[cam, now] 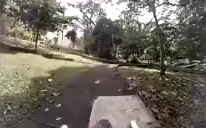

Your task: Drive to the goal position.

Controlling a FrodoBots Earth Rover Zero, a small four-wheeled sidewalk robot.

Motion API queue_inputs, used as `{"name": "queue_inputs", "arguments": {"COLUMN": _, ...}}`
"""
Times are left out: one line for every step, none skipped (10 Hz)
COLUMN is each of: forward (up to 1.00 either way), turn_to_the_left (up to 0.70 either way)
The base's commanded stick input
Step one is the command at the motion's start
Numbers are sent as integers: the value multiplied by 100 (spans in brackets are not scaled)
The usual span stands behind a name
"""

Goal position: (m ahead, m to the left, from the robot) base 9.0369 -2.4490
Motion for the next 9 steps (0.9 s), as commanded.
{"name": "queue_inputs", "arguments": {"forward": 85, "turn_to_the_left": 0}}
{"name": "queue_inputs", "arguments": {"forward": 85, "turn_to_the_left": 0}}
{"name": "queue_inputs", "arguments": {"forward": 85, "turn_to_the_left": 0}}
{"name": "queue_inputs", "arguments": {"forward": 85, "turn_to_the_left": 0}}
{"name": "queue_inputs", "arguments": {"forward": 85, "turn_to_the_left": 0}}
{"name": "queue_inputs", "arguments": {"forward": 85, "turn_to_the_left": 0}}
{"name": "queue_inputs", "arguments": {"forward": 85, "turn_to_the_left": -2}}
{"name": "queue_inputs", "arguments": {"forward": 85, "turn_to_the_left": -4}}
{"name": "queue_inputs", "arguments": {"forward": 85, "turn_to_the_left": -6}}
